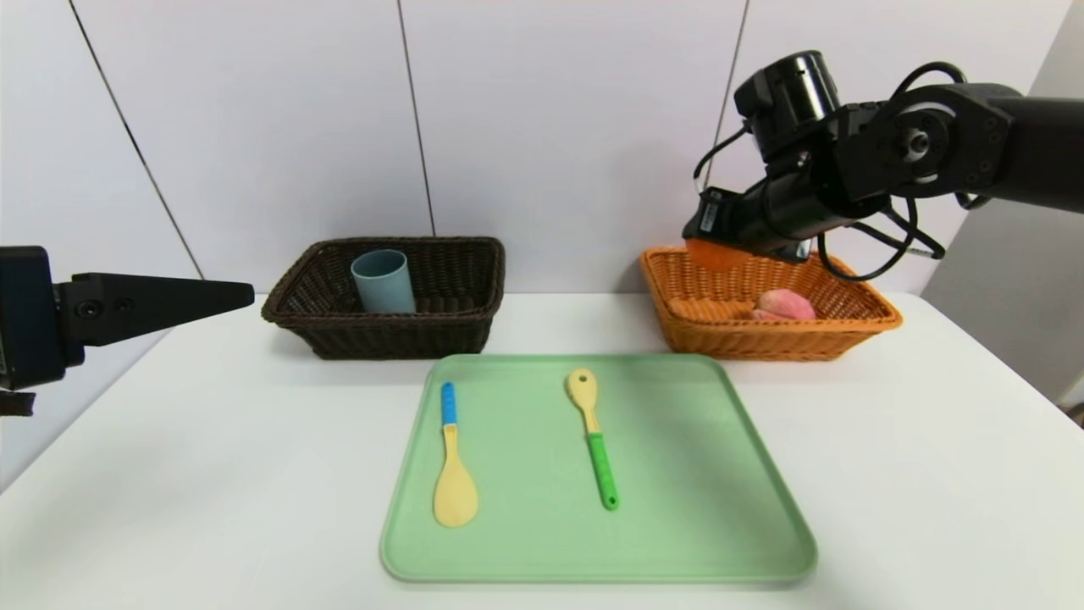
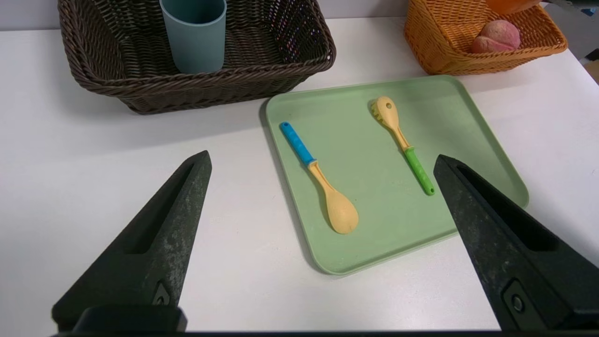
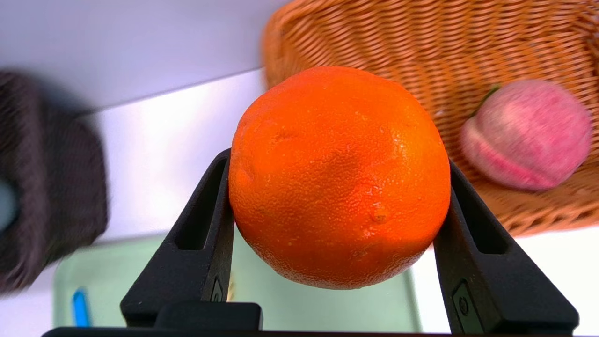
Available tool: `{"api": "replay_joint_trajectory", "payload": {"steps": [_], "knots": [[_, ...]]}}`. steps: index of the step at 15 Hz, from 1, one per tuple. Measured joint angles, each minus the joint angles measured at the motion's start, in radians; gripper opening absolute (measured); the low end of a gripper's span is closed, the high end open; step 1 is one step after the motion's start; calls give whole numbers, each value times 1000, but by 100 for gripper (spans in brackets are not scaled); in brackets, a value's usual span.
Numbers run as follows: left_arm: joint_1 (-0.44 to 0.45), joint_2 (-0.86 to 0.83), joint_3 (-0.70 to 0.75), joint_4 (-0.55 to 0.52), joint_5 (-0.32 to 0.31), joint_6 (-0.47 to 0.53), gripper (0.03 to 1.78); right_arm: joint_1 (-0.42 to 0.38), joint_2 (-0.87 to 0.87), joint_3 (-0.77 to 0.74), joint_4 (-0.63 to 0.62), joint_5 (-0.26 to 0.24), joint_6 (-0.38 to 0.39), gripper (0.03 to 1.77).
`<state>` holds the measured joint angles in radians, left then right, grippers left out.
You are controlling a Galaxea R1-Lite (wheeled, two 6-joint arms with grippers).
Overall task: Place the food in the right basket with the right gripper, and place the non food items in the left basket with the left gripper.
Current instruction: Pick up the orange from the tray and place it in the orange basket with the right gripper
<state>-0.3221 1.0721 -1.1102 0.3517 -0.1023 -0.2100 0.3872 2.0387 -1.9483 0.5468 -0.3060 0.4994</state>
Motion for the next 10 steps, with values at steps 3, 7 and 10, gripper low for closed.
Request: {"api": "replay_joint_trajectory", "payload": {"steps": [3, 7, 10], "knots": [[0, 9, 12, -4, 1, 0, 169, -47, 75, 0, -78, 1, 0, 115], [0, 26, 12, -11, 1, 7, 169, -91, 170, 0, -133, 2, -5, 115], [0, 40, 12, -12, 1, 10, 169, -109, 214, -1, -132, 6, -3, 115]]}}
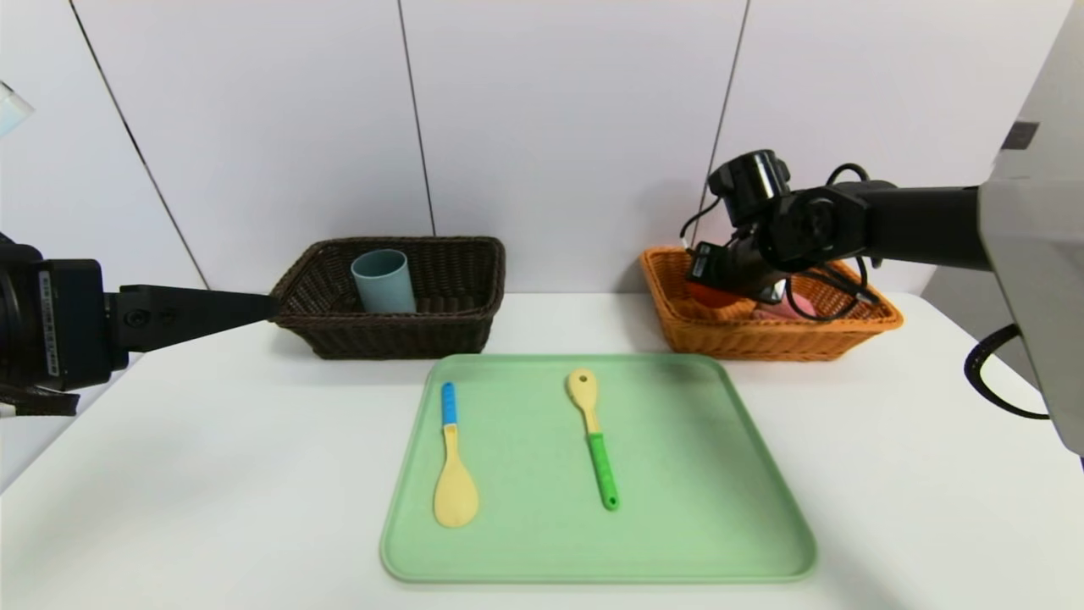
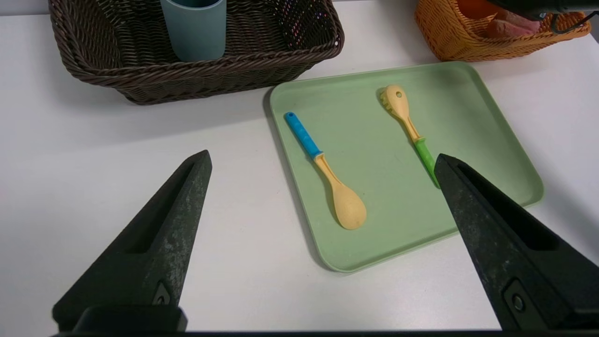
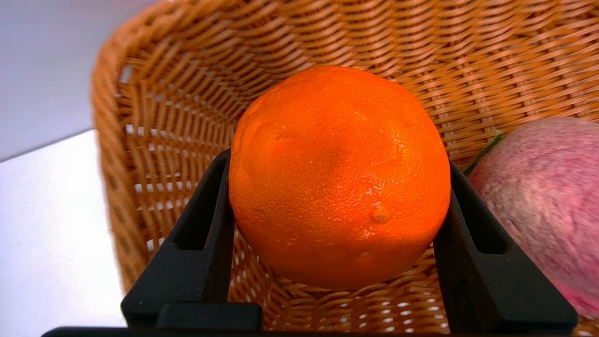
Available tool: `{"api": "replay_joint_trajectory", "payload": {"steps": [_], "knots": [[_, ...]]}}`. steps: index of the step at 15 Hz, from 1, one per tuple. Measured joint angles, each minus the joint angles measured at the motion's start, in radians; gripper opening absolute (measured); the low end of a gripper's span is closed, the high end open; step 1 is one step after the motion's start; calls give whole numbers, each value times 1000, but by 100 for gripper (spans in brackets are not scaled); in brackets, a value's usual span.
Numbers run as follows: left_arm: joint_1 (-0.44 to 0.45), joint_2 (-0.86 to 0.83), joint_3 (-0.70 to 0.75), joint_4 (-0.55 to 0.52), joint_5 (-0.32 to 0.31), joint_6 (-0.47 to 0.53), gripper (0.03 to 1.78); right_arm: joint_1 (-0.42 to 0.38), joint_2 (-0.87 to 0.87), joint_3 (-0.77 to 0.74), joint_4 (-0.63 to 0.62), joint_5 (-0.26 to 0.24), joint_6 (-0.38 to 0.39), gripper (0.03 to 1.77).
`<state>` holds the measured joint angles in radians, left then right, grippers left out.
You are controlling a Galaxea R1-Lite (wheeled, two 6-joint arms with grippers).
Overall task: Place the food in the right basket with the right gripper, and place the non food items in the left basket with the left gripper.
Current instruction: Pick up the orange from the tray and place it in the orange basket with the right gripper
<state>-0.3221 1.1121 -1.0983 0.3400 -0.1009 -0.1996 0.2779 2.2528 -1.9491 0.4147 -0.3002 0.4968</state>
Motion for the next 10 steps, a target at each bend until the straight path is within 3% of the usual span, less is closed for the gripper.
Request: {"api": "replay_joint_trajectory", "payload": {"steps": [10], "knots": [[0, 8, -3, 1, -1, 0, 169, -7, 22, 2, 10, -14, 0, 153]]}}
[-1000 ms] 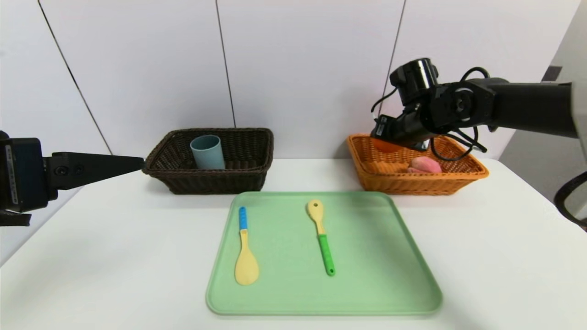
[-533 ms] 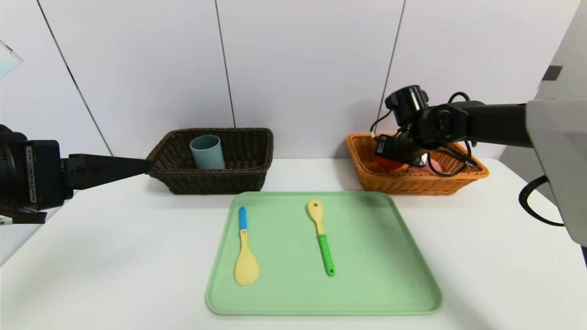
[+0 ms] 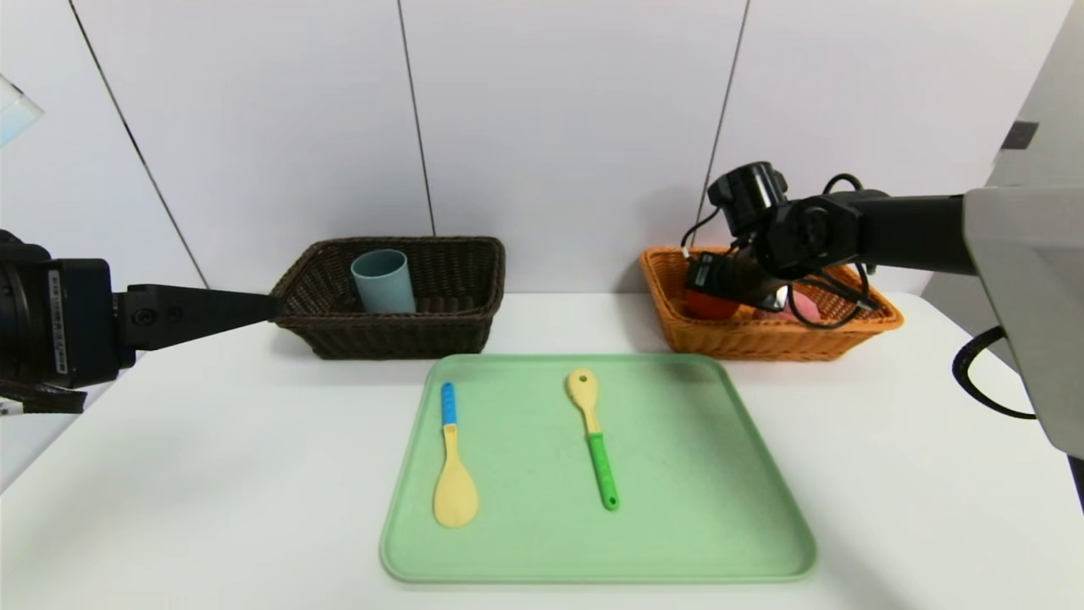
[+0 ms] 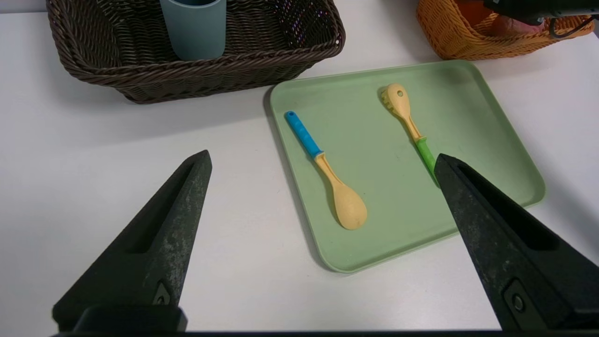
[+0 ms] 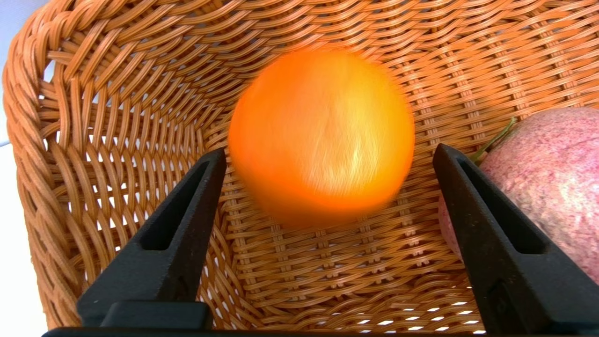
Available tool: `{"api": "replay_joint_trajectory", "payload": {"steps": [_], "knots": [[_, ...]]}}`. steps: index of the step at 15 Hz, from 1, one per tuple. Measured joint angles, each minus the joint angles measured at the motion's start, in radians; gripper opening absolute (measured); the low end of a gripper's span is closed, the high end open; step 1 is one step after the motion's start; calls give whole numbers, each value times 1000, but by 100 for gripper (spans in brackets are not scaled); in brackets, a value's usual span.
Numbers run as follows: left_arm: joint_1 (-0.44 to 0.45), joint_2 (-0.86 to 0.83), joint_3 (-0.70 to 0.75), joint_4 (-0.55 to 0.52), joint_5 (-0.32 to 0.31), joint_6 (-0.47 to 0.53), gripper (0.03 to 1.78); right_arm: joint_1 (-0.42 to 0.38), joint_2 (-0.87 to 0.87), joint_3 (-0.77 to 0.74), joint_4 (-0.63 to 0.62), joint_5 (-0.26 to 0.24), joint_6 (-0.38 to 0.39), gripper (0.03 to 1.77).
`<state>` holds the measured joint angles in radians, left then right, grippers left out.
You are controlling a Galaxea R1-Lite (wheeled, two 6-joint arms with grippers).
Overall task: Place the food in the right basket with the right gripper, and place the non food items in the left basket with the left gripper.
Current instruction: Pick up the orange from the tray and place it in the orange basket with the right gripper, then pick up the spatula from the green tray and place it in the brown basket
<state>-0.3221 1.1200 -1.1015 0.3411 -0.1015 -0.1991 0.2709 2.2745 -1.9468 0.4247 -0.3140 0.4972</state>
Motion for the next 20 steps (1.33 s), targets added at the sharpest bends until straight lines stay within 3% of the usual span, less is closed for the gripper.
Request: {"api": "replay_joint_trajectory", "payload": {"steps": [4, 11, 14, 20], "knots": [[0, -8, 3, 2, 0, 1, 169, 3, -13, 0, -3, -59, 0, 161], [0, -20, -8, 0, 1, 18, 169, 41, -132, 3, 29, -43, -77, 167], [0, -30, -7, 6, 0, 20, 169, 124, -233, 2, 114, -37, -96, 168], [0, -62, 25, 11, -1, 20, 169, 337, -352, 0, 421, -34, -97, 169]]}}
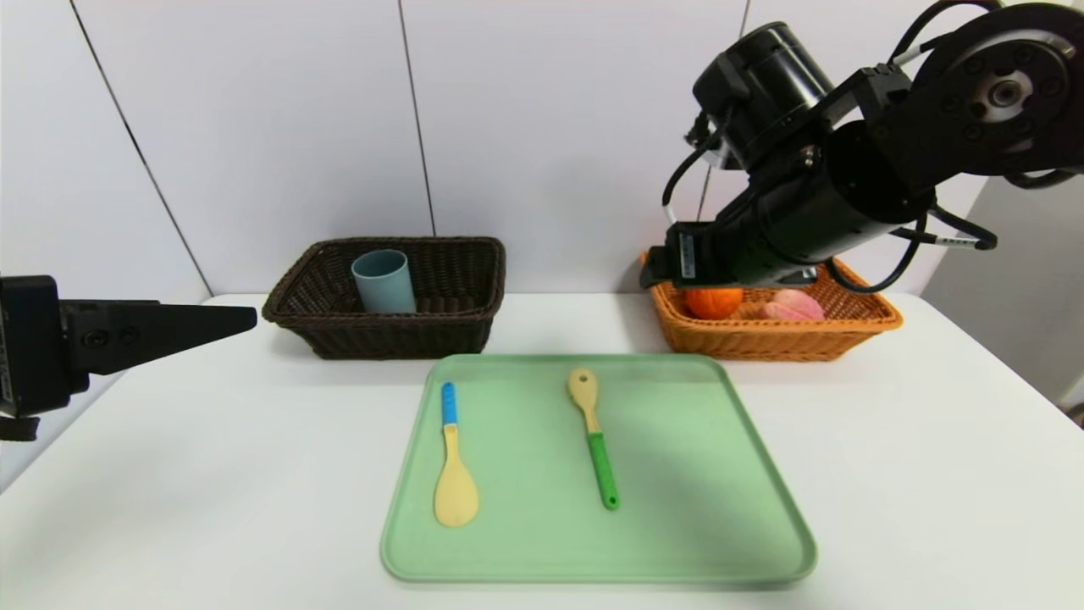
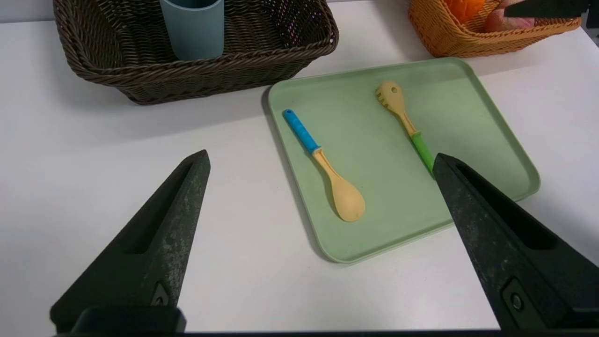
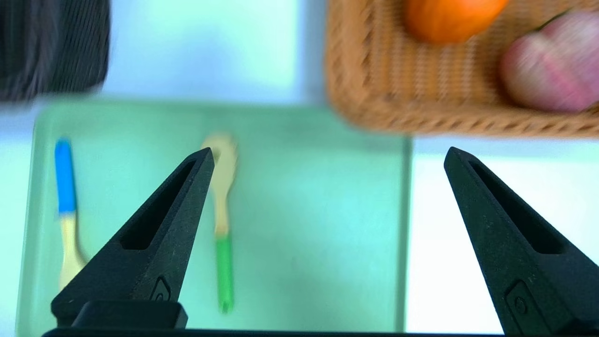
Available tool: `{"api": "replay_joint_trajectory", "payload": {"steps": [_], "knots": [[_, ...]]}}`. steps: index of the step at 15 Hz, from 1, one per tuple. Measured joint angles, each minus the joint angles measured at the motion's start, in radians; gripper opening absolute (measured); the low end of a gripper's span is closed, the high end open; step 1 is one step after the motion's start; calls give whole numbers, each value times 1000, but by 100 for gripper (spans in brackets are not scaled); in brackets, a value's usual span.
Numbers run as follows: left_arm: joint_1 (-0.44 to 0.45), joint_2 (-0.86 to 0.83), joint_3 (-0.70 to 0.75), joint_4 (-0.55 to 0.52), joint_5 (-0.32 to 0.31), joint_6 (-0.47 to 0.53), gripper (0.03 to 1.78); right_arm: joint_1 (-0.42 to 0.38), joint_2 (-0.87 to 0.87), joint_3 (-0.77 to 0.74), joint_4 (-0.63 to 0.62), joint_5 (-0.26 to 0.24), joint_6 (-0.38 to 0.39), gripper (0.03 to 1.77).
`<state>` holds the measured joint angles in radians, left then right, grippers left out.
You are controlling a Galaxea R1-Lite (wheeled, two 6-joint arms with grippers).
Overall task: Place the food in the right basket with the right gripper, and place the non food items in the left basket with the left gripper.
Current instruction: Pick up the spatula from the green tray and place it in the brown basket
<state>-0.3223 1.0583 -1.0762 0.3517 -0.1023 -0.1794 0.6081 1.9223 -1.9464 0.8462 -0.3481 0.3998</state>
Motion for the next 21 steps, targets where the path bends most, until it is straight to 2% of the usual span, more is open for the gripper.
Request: {"api": "replay_joint_trajectory", "payload": {"steps": [2, 6, 9, 12, 15, 21], "knots": [[0, -13, 14, 1, 0, 0, 169, 34, 6, 0, 53, 18, 4, 169], [0, -29, 32, 2, 1, 0, 169, 73, 70, -1, 63, 44, 16, 169], [0, -34, 47, 1, 1, 0, 169, 98, 137, -3, 63, 97, 49, 170], [0, -35, 54, -1, 2, 0, 169, 111, 200, -3, 61, 109, 84, 170], [0, -35, 57, -1, 1, 0, 169, 116, 251, -3, 62, 153, 118, 170], [0, -34, 65, -1, 2, 0, 169, 124, 320, -3, 67, 165, 145, 170]]}}
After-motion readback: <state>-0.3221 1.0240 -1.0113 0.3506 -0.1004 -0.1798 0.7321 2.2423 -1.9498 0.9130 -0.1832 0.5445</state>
